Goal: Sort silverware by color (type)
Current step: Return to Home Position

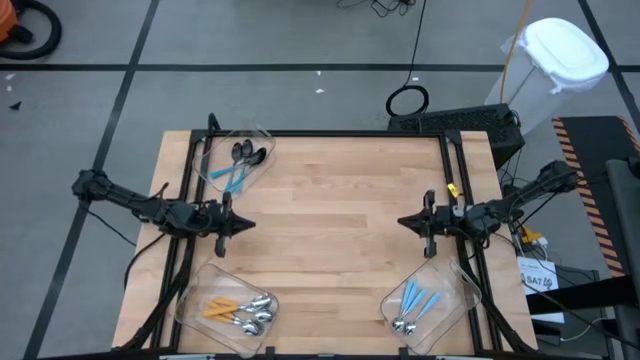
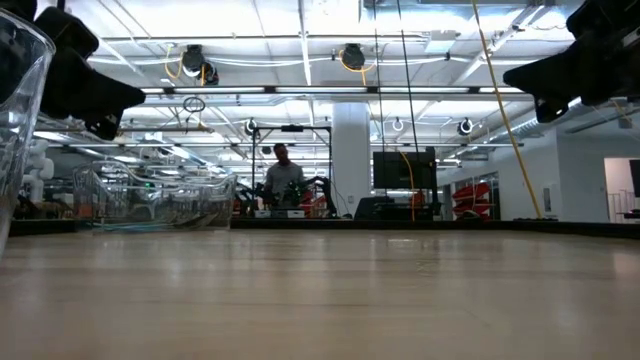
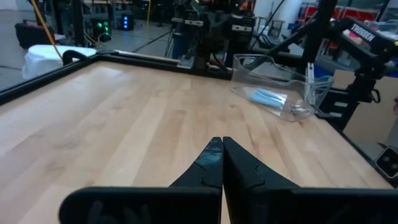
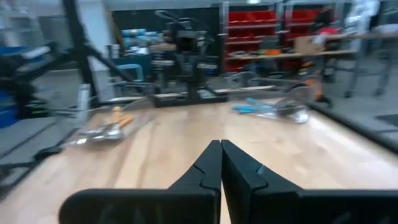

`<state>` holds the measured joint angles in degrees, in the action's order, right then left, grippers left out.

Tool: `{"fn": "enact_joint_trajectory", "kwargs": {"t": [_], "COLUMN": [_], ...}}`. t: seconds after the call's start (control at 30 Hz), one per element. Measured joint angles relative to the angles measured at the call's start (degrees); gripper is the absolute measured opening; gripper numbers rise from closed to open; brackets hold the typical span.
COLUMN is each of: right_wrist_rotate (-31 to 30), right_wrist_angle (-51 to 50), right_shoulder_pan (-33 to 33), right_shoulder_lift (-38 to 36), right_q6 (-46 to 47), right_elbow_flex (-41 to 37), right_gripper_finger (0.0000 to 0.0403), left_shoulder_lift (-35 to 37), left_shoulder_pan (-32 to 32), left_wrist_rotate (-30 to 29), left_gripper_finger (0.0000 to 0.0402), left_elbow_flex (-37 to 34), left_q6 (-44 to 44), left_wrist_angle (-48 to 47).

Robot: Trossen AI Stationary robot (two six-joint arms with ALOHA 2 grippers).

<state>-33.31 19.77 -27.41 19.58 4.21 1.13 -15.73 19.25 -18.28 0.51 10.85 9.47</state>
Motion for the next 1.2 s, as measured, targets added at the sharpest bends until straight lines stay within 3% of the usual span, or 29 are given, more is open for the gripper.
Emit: {"fn": "enact_joint_trajectory", "kwargs": {"t": [0.2,0.43,0.7,0.93,1.2], "right_wrist_rotate": [9.72,12.99,21.62,23.02,23.01], "right_wrist_angle": [-4.65,-4.73,-5.62,-8.07,-14.83], "right_shoulder_pan": [4.15,10.96,17.67,18.5,20.2], "right_shoulder_lift": [-0.01,-0.01,-0.29,-3.46,-13.12], "right_q6": [3.61,0.07,-0.36,-2.19,-3.45], "right_elbow_flex": [-0.02,-0.02,-0.02,-0.03,-0.04], "right_gripper_finger": [0.0,0.0,0.0,0.0,0.0], "left_shoulder_lift": [1.22,1.21,1.21,1.21,1.23], "left_shoulder_pan": [-0.49,-0.49,-0.49,-0.49,-0.49], "left_wrist_rotate": [0.19,0.2,0.14,0.07,-0.04], "left_gripper_finger": [0.0,0.0,0.0,0.0,0.0001], "left_elbow_flex": [0.0,0.0,0.0,0.0,0.0], "left_q6": [-0.49,-0.2,0.67,0.89,0.66], "left_wrist_angle": [-2.12,-2.51,-4.91,-5.51,-5.51]}}
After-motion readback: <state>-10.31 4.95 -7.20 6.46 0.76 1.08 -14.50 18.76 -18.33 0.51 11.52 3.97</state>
